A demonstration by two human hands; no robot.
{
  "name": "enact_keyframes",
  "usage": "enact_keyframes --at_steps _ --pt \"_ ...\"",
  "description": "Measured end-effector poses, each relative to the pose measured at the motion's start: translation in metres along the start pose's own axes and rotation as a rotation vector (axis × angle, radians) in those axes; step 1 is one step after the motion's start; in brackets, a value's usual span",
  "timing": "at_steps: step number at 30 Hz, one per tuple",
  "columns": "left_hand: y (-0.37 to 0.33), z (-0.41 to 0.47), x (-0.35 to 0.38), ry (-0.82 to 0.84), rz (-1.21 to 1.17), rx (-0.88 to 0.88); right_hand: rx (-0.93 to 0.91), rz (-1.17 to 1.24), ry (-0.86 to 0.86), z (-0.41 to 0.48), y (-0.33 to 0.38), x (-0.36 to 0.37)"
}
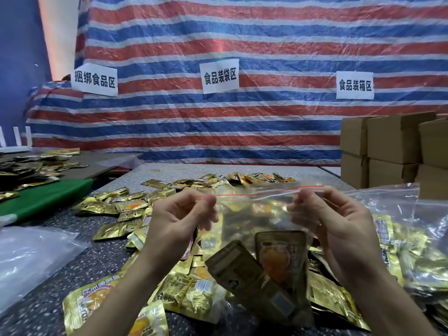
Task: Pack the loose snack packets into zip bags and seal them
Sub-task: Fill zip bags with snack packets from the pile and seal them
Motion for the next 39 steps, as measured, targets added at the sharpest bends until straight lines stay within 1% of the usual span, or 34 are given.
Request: enact_keyframes --at_steps 4,8,11,13,16,18,20,21,23,24,26,27,28,30,32,33,35,39 --pt "0.004 -0.001 -0.001 -0.04 0.009 0.044 -0.011 0.004 -0.004 0.0 0.001 0.0" --pt "0.003 -0.001 -0.002 -0.058 -0.057 0.031 -0.041 0.012 -0.016 -0.001 0.0 -0.002" --pt "0.0 -0.001 -0.004 -0.045 -0.101 0.019 -0.055 0.077 -0.028 -0.002 -0.001 -0.003" --pt "-0.003 -0.001 -0.006 -0.018 -0.131 0.037 -0.024 0.141 -0.023 -0.002 -0.001 -0.002" --pt "-0.007 0.0 -0.006 0.031 -0.121 0.058 0.1 0.15 0.007 -0.001 -0.002 0.0" --pt "-0.008 0.0 -0.007 0.053 -0.057 0.046 0.155 0.086 0.005 0.0 -0.002 0.002" --pt "-0.007 0.001 -0.01 0.072 -0.008 0.037 0.153 0.014 -0.02 0.001 -0.001 0.003" --pt "-0.007 0.002 -0.011 0.078 0.009 0.04 0.123 -0.047 -0.033 0.001 0.001 0.004" --pt "-0.007 0.002 -0.012 0.087 0.046 0.064 -0.034 -0.282 -0.044 0.002 0.011 0.009" --pt "-0.007 0.001 -0.012 0.099 0.064 0.079 -0.154 -0.438 -0.009 0.003 0.019 0.016" --pt "-0.007 0.0 -0.008 0.138 0.115 0.098 -0.399 -0.737 0.172 0.006 0.038 0.036" --pt "-0.008 0.0 -0.007 0.154 0.15 0.105 -0.471 -0.843 0.297 0.009 0.044 0.047" --pt "-0.008 -0.001 -0.006 0.166 0.18 0.113 -0.491 -0.914 0.421 0.014 0.047 0.058" --pt "-0.008 -0.001 -0.005 0.17 0.214 0.135 -0.393 -0.96 0.639 0.022 0.051 0.076" --pt "-0.009 0.0 -0.007 0.152 0.231 0.149 -0.264 -0.88 0.791 0.031 0.051 0.083" --pt "-0.009 0.0 -0.008 0.145 0.24 0.154 -0.219 -0.825 0.821 0.034 0.051 0.084" --pt "-0.01 0.0 -0.008 0.144 0.271 0.172 -0.174 -0.766 0.823 0.038 0.051 0.08" --pt "-0.013 -0.001 -0.005 0.135 0.272 0.176 -0.158 -0.832 0.841 0.04 0.052 0.078"
Point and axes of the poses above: each hand's wrist, its own z-axis towards the middle knuckle, its own x-axis out of the palm, y = z × x, the point moved 1 cm from there along z, towards the middle knuckle, and after that the axes turned 1 degree about -x, right-handed, at the moved point
